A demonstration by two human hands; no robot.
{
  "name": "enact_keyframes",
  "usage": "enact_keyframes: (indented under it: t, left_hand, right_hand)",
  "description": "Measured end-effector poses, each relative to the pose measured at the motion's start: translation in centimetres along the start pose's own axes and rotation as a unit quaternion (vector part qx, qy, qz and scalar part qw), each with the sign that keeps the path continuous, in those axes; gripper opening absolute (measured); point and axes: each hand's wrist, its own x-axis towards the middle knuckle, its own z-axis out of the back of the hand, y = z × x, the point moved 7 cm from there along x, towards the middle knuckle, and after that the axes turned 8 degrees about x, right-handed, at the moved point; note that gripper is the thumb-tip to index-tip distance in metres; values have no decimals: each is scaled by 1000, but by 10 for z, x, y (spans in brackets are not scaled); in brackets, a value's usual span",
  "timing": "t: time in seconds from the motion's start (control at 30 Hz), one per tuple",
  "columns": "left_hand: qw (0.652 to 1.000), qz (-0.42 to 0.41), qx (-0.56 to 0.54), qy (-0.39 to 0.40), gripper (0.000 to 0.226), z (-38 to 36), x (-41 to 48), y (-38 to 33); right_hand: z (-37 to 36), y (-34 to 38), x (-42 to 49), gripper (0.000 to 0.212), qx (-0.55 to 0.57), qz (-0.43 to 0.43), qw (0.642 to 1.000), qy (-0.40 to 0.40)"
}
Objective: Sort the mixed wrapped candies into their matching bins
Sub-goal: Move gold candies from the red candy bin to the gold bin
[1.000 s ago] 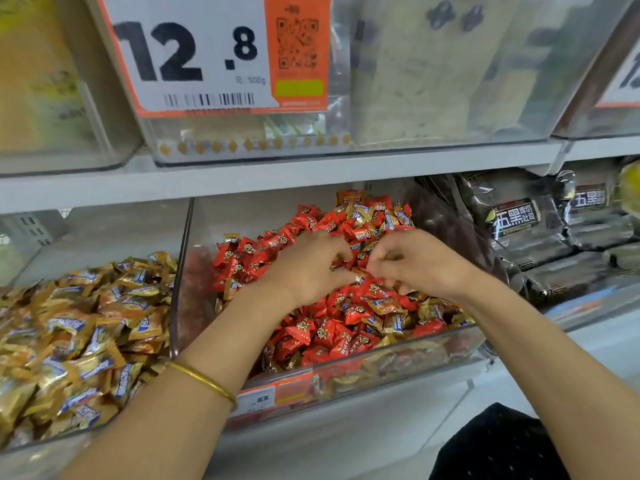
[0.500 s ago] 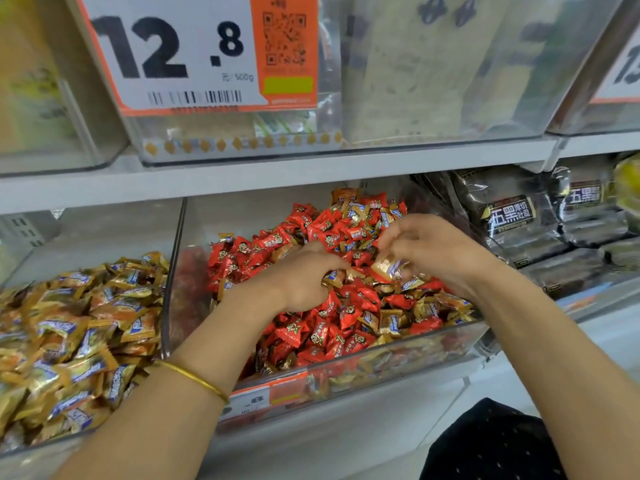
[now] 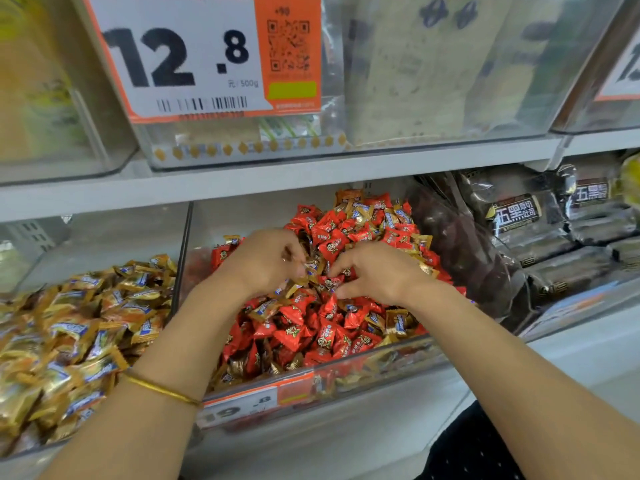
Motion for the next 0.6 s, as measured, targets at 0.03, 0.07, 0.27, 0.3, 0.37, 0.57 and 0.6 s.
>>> enact_keyframes:
  t: [0.03, 0.07, 0.27, 0.3, 0.37, 0.57, 0.6]
  left_hand:
    - [999, 21, -36, -35, 2, 8, -1, 4]
    - [995, 42, -65, -69, 4, 14, -2, 8]
    - [947, 149, -271, -91, 34, 14, -9, 17]
    - [945, 164, -272, -83, 37, 12, -10, 16]
    - [944, 182, -265, -69, 35, 10, -11, 15]
    - [997, 71, -26, -19, 13, 0, -11, 7]
    - [997, 61, 39, -1, 19, -6, -10, 7]
  right_hand:
    - [0, 1, -1, 42, -9, 1, 1000, 4]
    - [1, 1, -2, 45, -10, 1, 1000, 10]
    - [-1, 5, -1, 24, -20, 26, 999, -35]
    - [-1, 5, 0, 19, -26, 34, 998, -49]
    - [2, 4, 1, 13, 5, 44, 996, -76]
    - [11, -23, 2, 15, 514, -136, 838, -126]
    - [6, -25, 2, 17, 566, -178, 795, -123]
